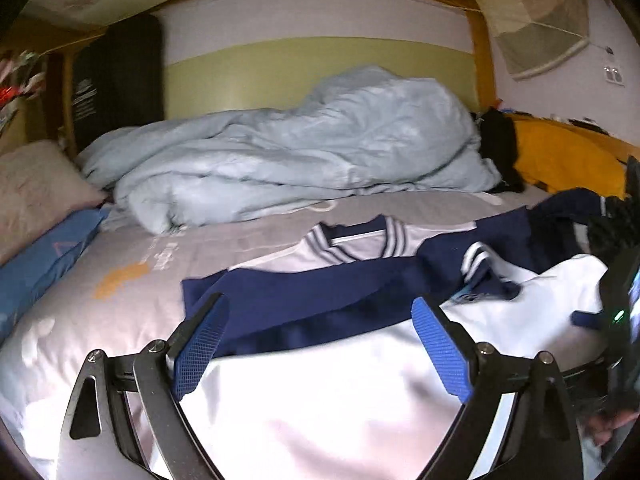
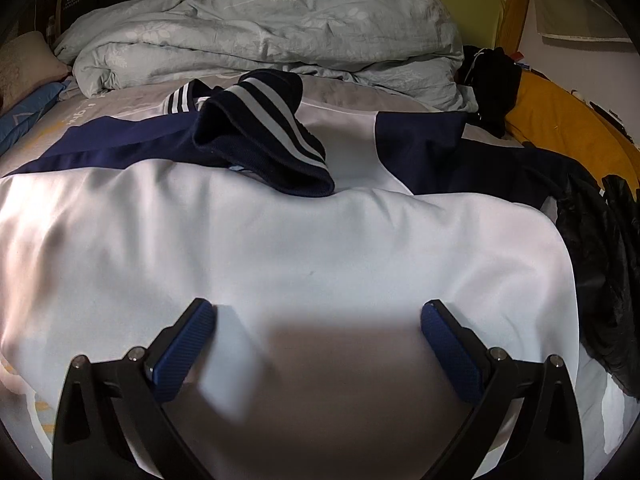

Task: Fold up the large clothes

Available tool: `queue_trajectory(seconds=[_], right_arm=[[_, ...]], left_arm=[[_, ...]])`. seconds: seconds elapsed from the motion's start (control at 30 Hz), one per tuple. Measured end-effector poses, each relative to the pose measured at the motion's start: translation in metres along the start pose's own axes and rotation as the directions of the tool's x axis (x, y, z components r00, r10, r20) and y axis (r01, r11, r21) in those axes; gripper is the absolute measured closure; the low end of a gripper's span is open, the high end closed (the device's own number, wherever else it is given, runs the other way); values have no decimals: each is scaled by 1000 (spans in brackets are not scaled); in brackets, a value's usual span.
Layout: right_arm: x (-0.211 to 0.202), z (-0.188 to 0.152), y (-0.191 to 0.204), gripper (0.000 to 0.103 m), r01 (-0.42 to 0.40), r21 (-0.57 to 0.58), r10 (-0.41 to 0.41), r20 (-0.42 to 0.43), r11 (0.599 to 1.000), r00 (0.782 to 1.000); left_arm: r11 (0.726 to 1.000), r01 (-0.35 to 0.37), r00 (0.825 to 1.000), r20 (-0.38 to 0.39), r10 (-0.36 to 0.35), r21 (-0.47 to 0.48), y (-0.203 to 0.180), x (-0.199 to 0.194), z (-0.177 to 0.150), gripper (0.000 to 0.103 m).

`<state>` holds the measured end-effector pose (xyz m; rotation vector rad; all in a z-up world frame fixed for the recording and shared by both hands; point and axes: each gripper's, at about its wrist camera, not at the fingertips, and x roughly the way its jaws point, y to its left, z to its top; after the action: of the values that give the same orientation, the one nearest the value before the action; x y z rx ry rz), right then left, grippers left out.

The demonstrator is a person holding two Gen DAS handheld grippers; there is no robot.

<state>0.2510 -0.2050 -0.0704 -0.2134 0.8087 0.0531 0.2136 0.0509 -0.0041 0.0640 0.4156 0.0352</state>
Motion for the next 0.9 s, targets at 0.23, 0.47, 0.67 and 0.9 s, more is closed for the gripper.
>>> queue_trajectory(seconds=[0.23,0.47,0.67,0.9], right_arm=[[-1,0,0,0,-9,4,9,6,1000,1000],[-34,20,-30,0,-180,126,168,102,975,981],[-38,85,-35,0,-288,173,277,88,942,957],[23,116,-11,18,-261,184,276,-60,948,959]], left_arm=[[996,-24,1000,4,24,-85,12,21,-41,11],[997,-31,1000,-2,31,-70,9,27,-45,11],[991,-24,998,48,31,-131,20,15,-46,8],[991,-41,992,116,56,-127,19,-1,-47,4]])
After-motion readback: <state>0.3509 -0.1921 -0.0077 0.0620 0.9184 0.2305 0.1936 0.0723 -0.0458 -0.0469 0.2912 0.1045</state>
